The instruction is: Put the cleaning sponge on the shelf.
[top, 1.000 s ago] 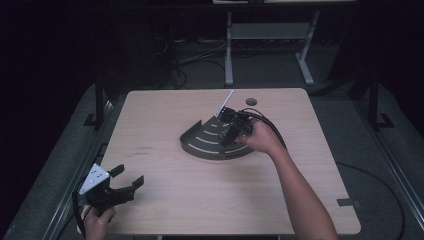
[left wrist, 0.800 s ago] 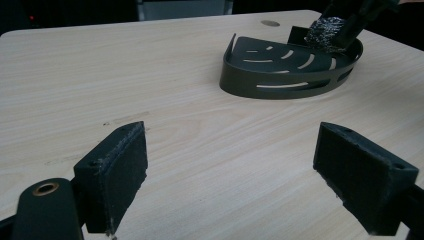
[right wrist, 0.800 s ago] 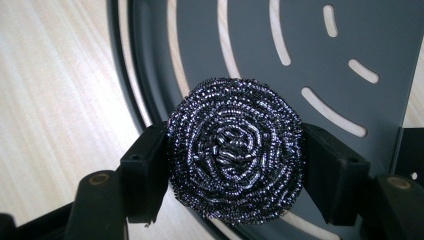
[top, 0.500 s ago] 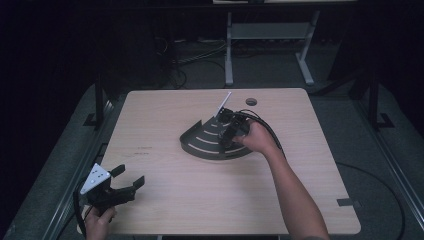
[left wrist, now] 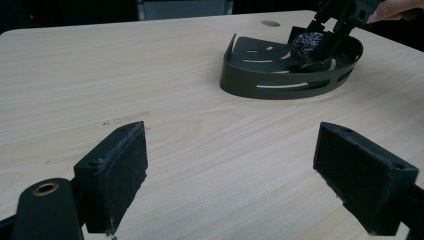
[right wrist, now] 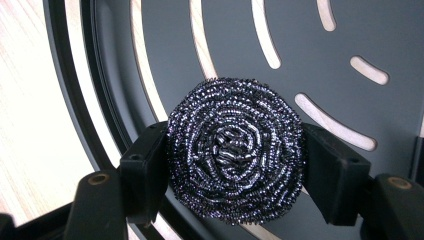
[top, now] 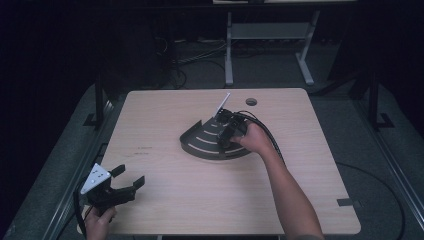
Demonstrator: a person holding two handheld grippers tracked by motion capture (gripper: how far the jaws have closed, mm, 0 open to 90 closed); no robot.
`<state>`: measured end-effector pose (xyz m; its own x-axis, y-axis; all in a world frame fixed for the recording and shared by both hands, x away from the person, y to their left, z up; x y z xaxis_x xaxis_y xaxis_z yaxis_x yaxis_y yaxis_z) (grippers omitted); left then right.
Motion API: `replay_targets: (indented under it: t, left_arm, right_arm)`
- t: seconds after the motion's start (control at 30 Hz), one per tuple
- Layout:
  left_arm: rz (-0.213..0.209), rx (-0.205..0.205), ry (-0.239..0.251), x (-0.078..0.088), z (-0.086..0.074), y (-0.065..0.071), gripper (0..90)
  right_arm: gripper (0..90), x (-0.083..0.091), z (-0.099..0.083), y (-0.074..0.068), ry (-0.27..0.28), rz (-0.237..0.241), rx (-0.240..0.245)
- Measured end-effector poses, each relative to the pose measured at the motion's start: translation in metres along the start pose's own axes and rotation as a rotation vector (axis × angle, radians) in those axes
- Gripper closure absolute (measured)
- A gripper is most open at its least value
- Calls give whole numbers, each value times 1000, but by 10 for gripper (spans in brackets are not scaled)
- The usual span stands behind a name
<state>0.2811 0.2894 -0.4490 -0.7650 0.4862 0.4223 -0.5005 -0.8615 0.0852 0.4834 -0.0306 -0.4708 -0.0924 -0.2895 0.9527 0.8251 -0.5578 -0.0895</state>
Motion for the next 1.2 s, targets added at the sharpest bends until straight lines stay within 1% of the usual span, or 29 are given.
replay_targets:
  t: [0.07,0.13,0.2,0.23,0.33,0.4,0.5,0.57,0.63,0.77,0.87,0.9,0.97,1.03,1.1,1.2]
  left_arm:
    - [-2,-2,2,0,0,0,133]
    - [-2,-4,1,0,0,0,133]
    - [-1,0,-1,0,0,0,133]
    - [2,-2,-2,0,0,-1,133]
    - [-2,6,6,1,0,-1,133]
    - [1,1,8,2,1,-1,133]
    - [1,2,6,2,1,-2,133]
    - [2,1,8,2,1,-2,133]
    - [2,2,8,2,1,-2,133]
    - [3,8,10,3,1,-2,133]
    - [3,5,12,3,1,-2,133]
    - [2,4,10,3,1,-2,133]
    - [4,5,9,3,1,-2,133]
    - [7,6,12,4,1,-3,133]
    - [6,6,12,4,1,-4,133]
    - [5,5,13,4,2,-4,133]
  right_arm:
    - [323,-2,1,1,3,10,-4]
    - [323,-3,1,2,3,6,-10]
    - [322,-4,2,2,2,13,-19]
    - [322,-5,2,3,3,10,-15]
    - [321,-7,2,5,1,10,-24]
    - [322,-7,1,6,-3,4,-26]
    - [321,-8,1,7,4,11,-45]
    - [321,-8,2,8,8,10,-39]
    - [321,-9,2,8,9,14,-47]
    - [321,-12,1,10,-2,7,-56]
    - [321,-14,2,11,1,0,-50]
    - [321,-16,2,10,-3,7,-54]
    - [316,-19,1,11,-17,0,-47]
    - [311,-21,0,10,-12,2,-44]
    - [307,-22,0,10,-6,9,-58]
    - [299,-23,-2,11,-3,14,-60]
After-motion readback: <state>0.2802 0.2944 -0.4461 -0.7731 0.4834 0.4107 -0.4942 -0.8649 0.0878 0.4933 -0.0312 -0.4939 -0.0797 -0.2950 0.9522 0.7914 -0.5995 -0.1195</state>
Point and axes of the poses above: each handheld gripper's, and its own axes: x roughly backward along the jaws, z roughly out of its top, y roughly to its right, the point moved 6 cm from there along -x, roughly forward along the jaws, and after that the axes turned 1 degree about -y, right-handed, at the moved point
